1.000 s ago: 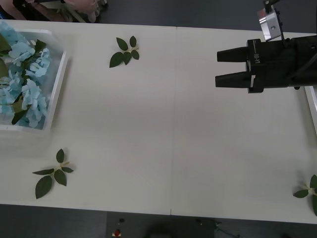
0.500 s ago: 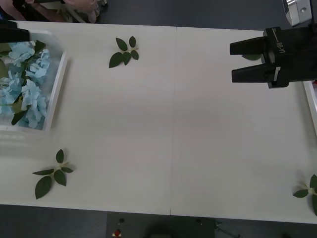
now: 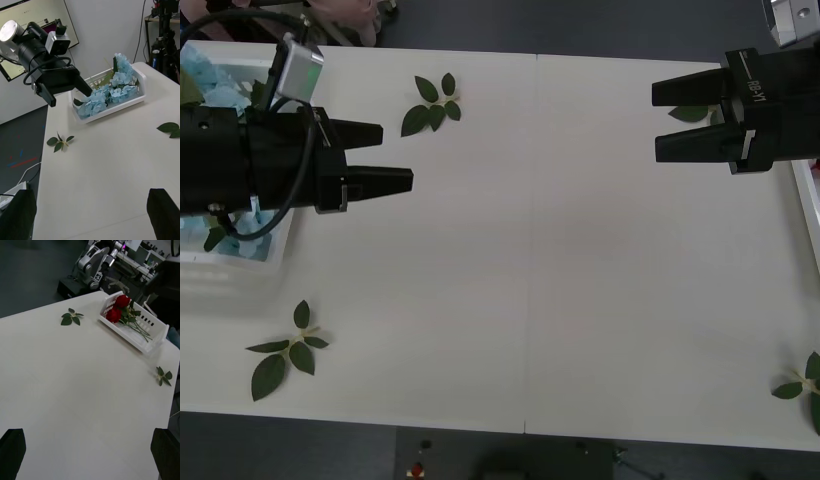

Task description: Put the red flowers into the right box and the blue flowers into the left box

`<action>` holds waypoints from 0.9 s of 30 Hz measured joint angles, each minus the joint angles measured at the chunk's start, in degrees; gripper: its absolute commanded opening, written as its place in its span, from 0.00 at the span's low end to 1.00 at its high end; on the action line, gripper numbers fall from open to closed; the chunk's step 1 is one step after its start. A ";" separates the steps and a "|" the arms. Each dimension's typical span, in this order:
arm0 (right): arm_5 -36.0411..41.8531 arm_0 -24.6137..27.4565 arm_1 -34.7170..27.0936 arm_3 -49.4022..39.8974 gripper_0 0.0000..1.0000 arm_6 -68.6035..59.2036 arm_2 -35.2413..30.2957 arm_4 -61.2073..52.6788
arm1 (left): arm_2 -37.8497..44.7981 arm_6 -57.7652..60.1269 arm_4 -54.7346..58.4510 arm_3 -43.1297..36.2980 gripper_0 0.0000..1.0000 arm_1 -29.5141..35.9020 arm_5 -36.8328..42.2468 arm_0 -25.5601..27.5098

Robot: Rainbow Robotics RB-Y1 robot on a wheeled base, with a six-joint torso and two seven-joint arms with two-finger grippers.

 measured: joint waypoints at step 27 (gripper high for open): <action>0.01 0.00 0.00 0.00 0.92 0.00 0.00 0.01 | 0.00 -0.07 -3.31 -4.27 0.97 -2.78 -2.99 0.73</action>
